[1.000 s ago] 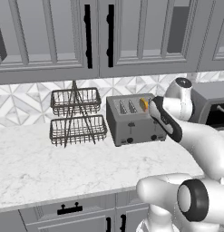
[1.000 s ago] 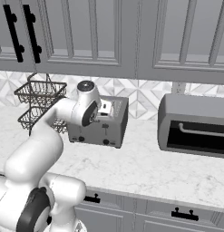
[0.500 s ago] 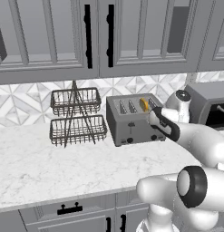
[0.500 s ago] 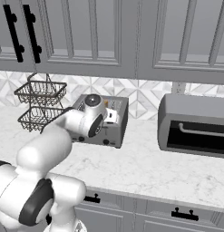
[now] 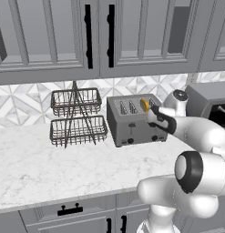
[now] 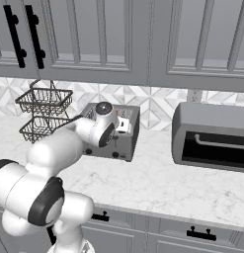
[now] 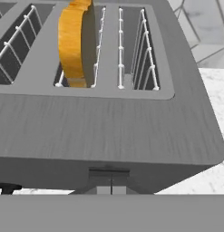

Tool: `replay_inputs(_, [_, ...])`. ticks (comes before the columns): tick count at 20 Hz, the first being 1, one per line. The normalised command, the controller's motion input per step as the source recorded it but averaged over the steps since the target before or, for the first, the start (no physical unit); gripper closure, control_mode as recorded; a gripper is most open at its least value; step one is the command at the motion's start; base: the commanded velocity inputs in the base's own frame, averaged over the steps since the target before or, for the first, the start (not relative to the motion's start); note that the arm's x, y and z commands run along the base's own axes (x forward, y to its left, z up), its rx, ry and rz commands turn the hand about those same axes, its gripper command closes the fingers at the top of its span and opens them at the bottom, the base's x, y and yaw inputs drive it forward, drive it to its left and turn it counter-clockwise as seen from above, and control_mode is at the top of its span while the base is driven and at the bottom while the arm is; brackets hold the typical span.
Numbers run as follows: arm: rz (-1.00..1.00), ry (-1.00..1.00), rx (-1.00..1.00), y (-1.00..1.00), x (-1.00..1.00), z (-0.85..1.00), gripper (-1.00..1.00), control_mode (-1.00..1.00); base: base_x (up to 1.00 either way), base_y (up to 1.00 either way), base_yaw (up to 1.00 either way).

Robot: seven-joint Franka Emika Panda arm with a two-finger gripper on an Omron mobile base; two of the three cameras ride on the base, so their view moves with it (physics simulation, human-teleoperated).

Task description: Start the toaster. Once the lever pops up, take the bread to the plate on the dining counter.

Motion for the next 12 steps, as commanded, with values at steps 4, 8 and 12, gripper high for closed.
replay_inputs(4, [0.0, 0.02, 0.0, 0.0, 0.16, -0.11, 1.0, -1.0, 0.0, 0.0, 0.0])
replay_inputs(8, [0.0, 0.03, 0.0, 0.0, 0.03, -0.22, 1.0, -1.0, 0.0, 0.0, 0.0])
replay_inputs(12, [0.0, 0.04, 0.0, 0.0, 0.0, -0.34, 1.0, -1.0, 0.0, 0.0, 0.0])
